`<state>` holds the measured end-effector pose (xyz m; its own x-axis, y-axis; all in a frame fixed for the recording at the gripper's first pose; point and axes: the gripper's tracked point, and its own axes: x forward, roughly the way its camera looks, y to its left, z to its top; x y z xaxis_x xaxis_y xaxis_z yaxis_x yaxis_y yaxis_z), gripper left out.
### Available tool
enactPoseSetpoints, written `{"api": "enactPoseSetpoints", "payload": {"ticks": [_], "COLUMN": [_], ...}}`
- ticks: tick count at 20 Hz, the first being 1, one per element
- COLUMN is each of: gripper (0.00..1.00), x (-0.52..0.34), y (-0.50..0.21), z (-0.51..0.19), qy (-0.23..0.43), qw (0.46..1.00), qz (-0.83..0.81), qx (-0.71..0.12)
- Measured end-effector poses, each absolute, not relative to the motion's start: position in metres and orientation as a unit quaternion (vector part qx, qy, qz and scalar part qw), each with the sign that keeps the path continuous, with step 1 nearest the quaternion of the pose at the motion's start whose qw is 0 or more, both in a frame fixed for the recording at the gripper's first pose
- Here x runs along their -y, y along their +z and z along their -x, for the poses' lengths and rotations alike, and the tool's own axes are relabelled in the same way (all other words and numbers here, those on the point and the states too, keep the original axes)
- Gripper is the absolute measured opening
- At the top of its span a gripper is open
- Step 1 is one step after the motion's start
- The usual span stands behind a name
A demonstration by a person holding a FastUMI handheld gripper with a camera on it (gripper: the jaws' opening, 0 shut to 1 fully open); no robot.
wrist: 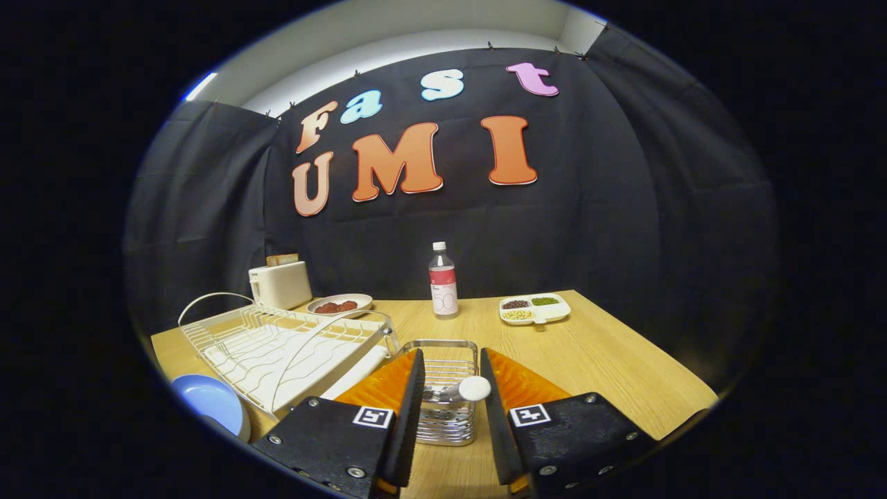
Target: Take the plate from the dish rack, then take the spoon from the basket and place it into the plate.
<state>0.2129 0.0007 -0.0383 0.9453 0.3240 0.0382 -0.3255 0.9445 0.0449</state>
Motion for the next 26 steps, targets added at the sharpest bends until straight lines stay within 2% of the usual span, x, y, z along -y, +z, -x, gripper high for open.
{"api": "enactPoseSetpoints", "payload": {"ticks": [2, 3, 7, 9, 16, 20, 26], "gripper": [0.31, 0.20, 0.08, 0.05, 0.05, 0.05, 0.05], "x": [-0.007, -0.013, -0.019, -0.026, -0.013, -0.015, -0.051], "y": [-0.039, -0.037, -0.033, -0.022, 0.019, 0.046, 0.065], "z": [-0.214, -0.208, -0.204, -0.198, -0.176, -0.139, -0.069], "qy": [0.178, 0.191, 0.190, 0.191, 0.137, 0.121, 0.136], "qw": [0.983, 0.981, 0.981, 0.981, 0.989, 0.990, 0.987], "qz": [-0.033, -0.041, -0.019, -0.009, 0.036, 0.038, 0.032], "qx": [0.015, 0.015, 0.020, 0.027, 0.051, 0.069, 0.084]}}
